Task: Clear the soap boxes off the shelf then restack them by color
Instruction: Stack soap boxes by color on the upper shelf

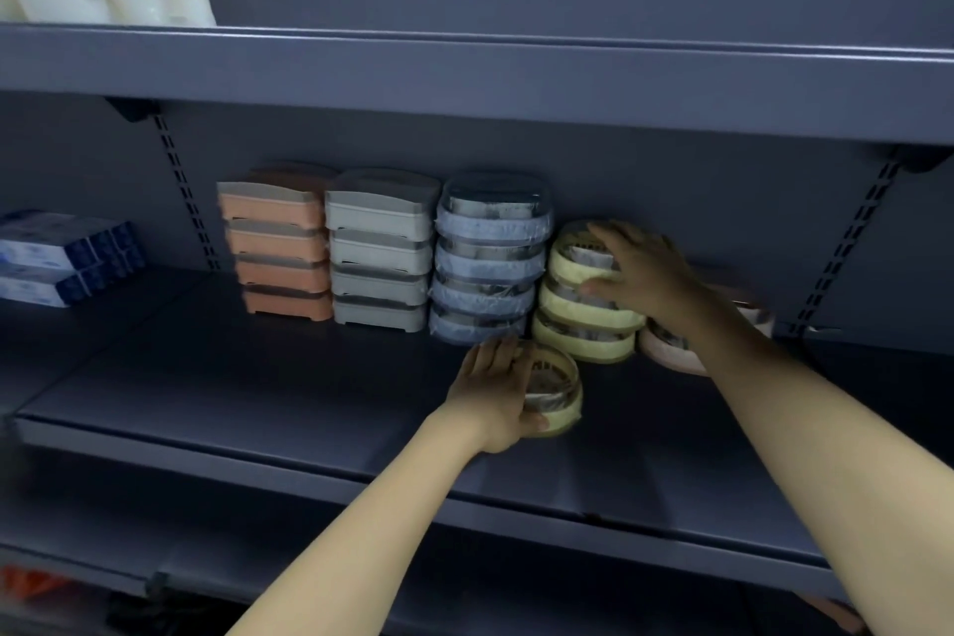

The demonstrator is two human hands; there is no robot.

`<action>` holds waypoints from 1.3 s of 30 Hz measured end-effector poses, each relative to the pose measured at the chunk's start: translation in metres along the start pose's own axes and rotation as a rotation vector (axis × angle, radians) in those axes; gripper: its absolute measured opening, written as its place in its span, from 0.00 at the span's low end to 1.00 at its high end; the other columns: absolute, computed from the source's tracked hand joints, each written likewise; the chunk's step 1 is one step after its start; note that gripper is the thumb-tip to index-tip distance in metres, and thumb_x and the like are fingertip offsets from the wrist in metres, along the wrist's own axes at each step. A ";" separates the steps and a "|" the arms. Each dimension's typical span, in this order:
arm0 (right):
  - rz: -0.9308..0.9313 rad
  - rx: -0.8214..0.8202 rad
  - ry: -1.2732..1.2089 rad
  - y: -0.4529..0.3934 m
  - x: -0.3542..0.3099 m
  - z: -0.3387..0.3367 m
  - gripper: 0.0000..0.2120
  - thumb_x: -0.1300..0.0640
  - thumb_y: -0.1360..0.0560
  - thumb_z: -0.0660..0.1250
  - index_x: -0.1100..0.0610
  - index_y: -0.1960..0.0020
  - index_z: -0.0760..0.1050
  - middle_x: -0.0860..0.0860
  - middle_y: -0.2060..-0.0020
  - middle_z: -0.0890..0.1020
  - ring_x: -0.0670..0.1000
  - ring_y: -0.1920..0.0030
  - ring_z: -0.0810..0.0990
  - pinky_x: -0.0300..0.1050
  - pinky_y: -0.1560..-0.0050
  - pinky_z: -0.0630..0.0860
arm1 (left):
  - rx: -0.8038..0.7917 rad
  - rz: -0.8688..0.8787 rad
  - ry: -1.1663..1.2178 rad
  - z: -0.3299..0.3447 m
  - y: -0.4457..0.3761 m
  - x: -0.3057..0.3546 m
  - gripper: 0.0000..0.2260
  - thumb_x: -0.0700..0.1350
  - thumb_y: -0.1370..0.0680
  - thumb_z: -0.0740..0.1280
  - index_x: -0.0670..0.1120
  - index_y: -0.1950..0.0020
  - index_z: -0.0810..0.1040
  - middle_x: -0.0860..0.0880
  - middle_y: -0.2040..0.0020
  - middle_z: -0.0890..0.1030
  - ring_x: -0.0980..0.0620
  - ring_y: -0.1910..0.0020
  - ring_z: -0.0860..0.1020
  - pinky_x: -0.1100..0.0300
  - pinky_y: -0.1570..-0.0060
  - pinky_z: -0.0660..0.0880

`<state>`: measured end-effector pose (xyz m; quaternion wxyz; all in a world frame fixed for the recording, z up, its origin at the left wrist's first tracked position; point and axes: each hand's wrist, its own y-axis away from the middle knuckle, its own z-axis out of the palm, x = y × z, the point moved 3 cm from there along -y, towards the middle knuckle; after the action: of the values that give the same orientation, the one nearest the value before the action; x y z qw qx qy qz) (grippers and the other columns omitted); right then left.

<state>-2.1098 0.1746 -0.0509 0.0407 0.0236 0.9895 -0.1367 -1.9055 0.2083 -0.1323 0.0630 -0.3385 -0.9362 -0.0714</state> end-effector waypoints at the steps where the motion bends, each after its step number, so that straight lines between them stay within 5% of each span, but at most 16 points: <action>1: 0.004 0.011 0.004 0.000 -0.001 0.000 0.40 0.40 0.28 0.67 0.50 0.24 0.52 0.51 0.24 0.56 0.56 0.26 0.56 0.53 0.28 0.53 | -0.001 -0.002 -0.003 0.000 0.000 0.000 0.37 0.59 0.22 0.60 0.47 0.23 0.43 0.47 0.22 0.42 0.46 0.24 0.42 0.53 0.27 0.42; 11: 0.050 0.071 0.100 0.012 -0.007 0.001 0.43 0.35 0.27 0.61 0.52 0.23 0.45 0.52 0.23 0.44 0.54 0.24 0.42 0.59 0.27 0.41 | -0.034 0.012 -0.022 -0.004 0.006 0.003 0.42 0.60 0.25 0.64 0.47 0.23 0.41 0.45 0.23 0.40 0.45 0.24 0.41 0.52 0.27 0.41; 16: 0.019 0.247 -0.010 0.047 -0.007 0.011 0.39 0.33 0.29 0.49 0.56 0.27 0.62 0.56 0.26 0.61 0.59 0.27 0.58 0.62 0.29 0.53 | -0.005 0.037 -0.051 -0.007 0.007 0.006 0.39 0.60 0.23 0.61 0.46 0.22 0.41 0.45 0.22 0.42 0.45 0.24 0.43 0.53 0.27 0.42; 19: 0.078 0.306 -0.100 0.071 0.007 0.023 0.29 0.41 0.25 0.53 0.58 0.31 0.68 0.58 0.32 0.70 0.61 0.32 0.67 0.63 0.34 0.65 | -0.015 0.053 -0.032 -0.011 0.009 0.011 0.39 0.60 0.22 0.60 0.46 0.22 0.41 0.46 0.22 0.42 0.47 0.24 0.43 0.55 0.27 0.43; 24: 0.220 0.348 -0.172 0.114 0.032 0.041 0.22 0.55 0.26 0.66 0.59 0.34 0.71 0.60 0.38 0.75 0.62 0.37 0.72 0.60 0.39 0.70 | 0.132 0.106 -0.052 -0.044 0.006 0.038 0.37 0.58 0.21 0.59 0.47 0.23 0.39 0.48 0.22 0.39 0.47 0.24 0.41 0.54 0.26 0.43; 28: 0.268 0.212 -0.062 0.141 0.045 0.047 0.13 0.55 0.24 0.63 0.56 0.40 0.75 0.55 0.41 0.77 0.58 0.42 0.74 0.50 0.44 0.67 | 0.237 0.146 -0.058 -0.082 -0.012 0.068 0.38 0.58 0.21 0.59 0.46 0.23 0.38 0.48 0.22 0.40 0.47 0.24 0.40 0.53 0.27 0.43; 33: 0.264 -0.132 -0.096 0.164 0.058 0.064 0.19 0.46 0.20 0.55 0.49 0.31 0.68 0.47 0.30 0.67 0.50 0.32 0.66 0.44 0.35 0.65 | 0.323 0.186 -0.129 -0.117 -0.039 0.095 0.38 0.59 0.21 0.59 0.44 0.23 0.41 0.45 0.22 0.45 0.44 0.25 0.45 0.52 0.28 0.46; 39: 0.246 -0.193 -0.125 0.173 0.059 0.068 0.21 0.45 0.19 0.52 0.48 0.27 0.63 0.45 0.27 0.62 0.49 0.28 0.61 0.42 0.31 0.61 | 0.311 0.208 -0.260 -0.135 -0.062 0.103 0.38 0.59 0.22 0.60 0.42 0.23 0.44 0.43 0.23 0.48 0.42 0.25 0.48 0.50 0.28 0.48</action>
<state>-2.1534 0.3245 -0.1675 0.1209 0.1319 0.9832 -0.0362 -2.0141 0.2018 0.0114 0.0003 -0.4259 -0.8961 0.1249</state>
